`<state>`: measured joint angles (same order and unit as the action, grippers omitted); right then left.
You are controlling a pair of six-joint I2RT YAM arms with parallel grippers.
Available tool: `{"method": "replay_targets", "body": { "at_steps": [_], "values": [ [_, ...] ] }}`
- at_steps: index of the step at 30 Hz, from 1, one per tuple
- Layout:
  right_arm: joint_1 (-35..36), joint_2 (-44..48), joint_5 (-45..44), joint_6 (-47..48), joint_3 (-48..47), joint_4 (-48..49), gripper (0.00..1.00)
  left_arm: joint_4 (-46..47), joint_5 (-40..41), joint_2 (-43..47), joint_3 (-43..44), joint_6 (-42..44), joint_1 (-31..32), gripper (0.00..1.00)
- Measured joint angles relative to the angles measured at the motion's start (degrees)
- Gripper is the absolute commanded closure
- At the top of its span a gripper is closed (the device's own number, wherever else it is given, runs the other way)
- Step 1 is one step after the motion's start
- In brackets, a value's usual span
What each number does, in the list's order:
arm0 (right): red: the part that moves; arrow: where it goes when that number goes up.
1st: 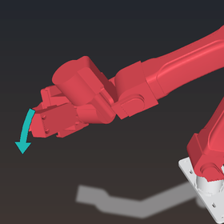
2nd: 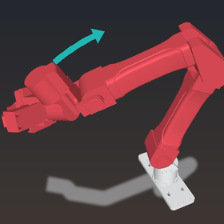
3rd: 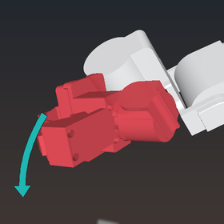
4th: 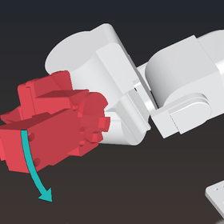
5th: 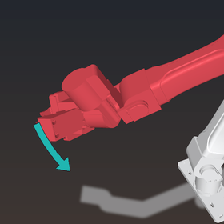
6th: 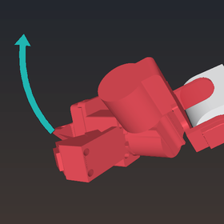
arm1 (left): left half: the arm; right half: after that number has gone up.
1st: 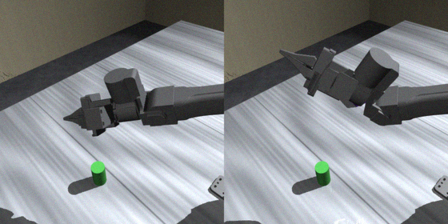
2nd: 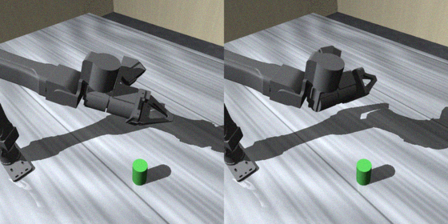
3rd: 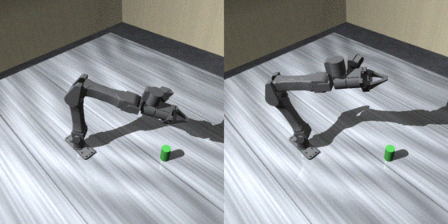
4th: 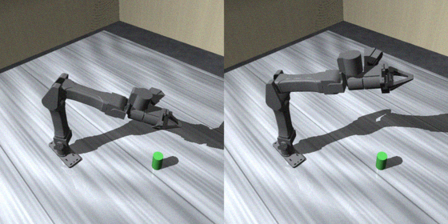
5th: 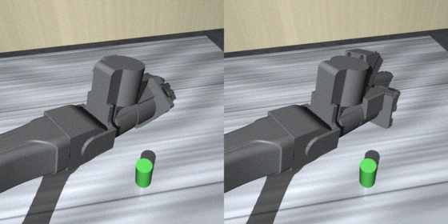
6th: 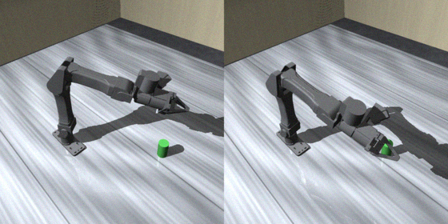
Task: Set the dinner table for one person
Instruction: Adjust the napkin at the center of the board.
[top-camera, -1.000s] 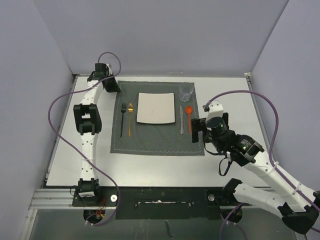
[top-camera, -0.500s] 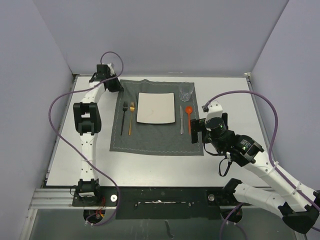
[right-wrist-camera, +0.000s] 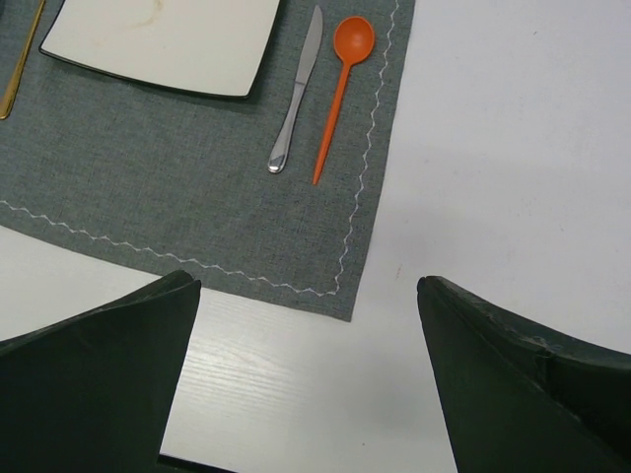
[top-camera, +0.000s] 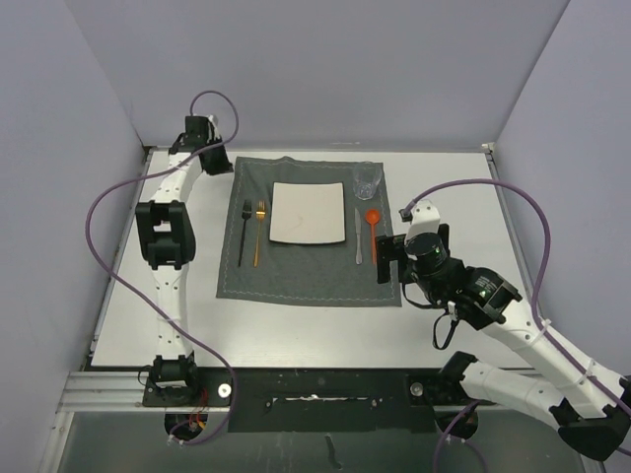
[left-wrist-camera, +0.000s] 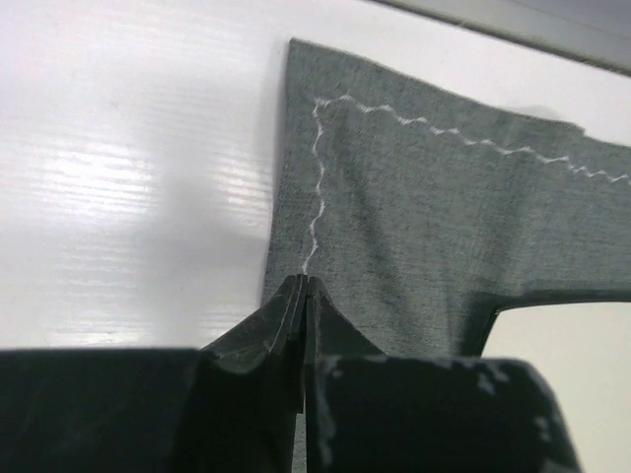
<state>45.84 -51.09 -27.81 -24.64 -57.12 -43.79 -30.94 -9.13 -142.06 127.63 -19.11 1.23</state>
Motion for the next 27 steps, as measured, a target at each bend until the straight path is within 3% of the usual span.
{"method": "replay_targets", "body": {
  "at_steps": [6, 27],
  "values": [
    [0.4, 0.5, 0.0, -0.5, 0.0, -0.2, 0.02, -5.5, -1.6, -2.6, 10.4, -0.3, 0.1, 1.0],
    [1.9, 0.7, -0.1, -1.6, 0.0, -1.1, 0.02, -12.1, -1.7, -8.3, 9.4, -1.8, 0.0, 1.0]
  ]
}}
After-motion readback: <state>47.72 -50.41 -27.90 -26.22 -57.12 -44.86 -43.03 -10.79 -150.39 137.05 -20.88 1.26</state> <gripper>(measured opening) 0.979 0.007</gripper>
